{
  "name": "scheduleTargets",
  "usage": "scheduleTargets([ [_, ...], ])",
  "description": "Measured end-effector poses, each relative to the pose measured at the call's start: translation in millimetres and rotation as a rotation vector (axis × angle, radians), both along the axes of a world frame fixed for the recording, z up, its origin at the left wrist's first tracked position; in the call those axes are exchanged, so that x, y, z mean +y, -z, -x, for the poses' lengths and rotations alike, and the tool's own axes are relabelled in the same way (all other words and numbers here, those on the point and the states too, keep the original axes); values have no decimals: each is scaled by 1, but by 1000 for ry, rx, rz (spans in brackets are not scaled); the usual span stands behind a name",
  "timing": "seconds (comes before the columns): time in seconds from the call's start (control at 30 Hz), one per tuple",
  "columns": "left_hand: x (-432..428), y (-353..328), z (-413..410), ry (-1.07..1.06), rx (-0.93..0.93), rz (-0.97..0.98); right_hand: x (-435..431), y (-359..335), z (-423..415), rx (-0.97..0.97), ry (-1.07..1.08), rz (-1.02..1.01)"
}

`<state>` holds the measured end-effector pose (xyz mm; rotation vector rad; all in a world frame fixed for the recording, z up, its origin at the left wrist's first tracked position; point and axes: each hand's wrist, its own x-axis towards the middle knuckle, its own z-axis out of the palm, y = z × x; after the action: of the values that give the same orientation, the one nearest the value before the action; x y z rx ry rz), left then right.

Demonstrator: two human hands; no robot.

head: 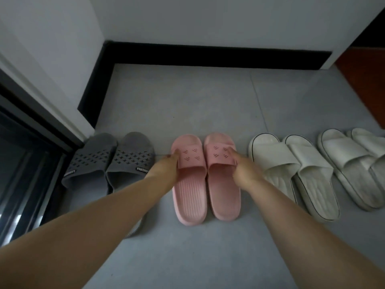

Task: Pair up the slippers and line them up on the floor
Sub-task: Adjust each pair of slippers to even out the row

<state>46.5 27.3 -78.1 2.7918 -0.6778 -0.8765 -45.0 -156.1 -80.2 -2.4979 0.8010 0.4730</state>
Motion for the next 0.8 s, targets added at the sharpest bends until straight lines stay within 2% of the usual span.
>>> scheduleTargets([
  [0.27, 5, -1, -3, -52, -19, -21, -1, -3, 2, -17, -67, -140],
  [0.33, 1, -6, 1, -90, -17, -23, -15, 1, 15, -139, -41, -86],
  [0.43, -13, -16, 8, -63, -137, -20, -57, -5, 48, -458, 321, 127],
  [0.47, -21, -18, 12, -31, -192, 28, -75, -4, 62, -503, 476, 177],
  [0.53, -41, -22, 21, 72, -263, 148, -104, 6, 85, -452, 713, 230],
  [0.57, -52, -24, 27, 127, -280, 184, -112, 11, 92, -409, 805, 176],
  [0.63, -73, -27, 39, 211, -255, 193, -118, 24, 99, -379, 877, -59],
  [0.67, -83, -27, 44, 252, -236, 177, -118, 27, 99, -391, 848, -133],
  [0.8, -101, -20, 53, 335, -203, 108, -122, 22, 95, -459, 711, -215],
])
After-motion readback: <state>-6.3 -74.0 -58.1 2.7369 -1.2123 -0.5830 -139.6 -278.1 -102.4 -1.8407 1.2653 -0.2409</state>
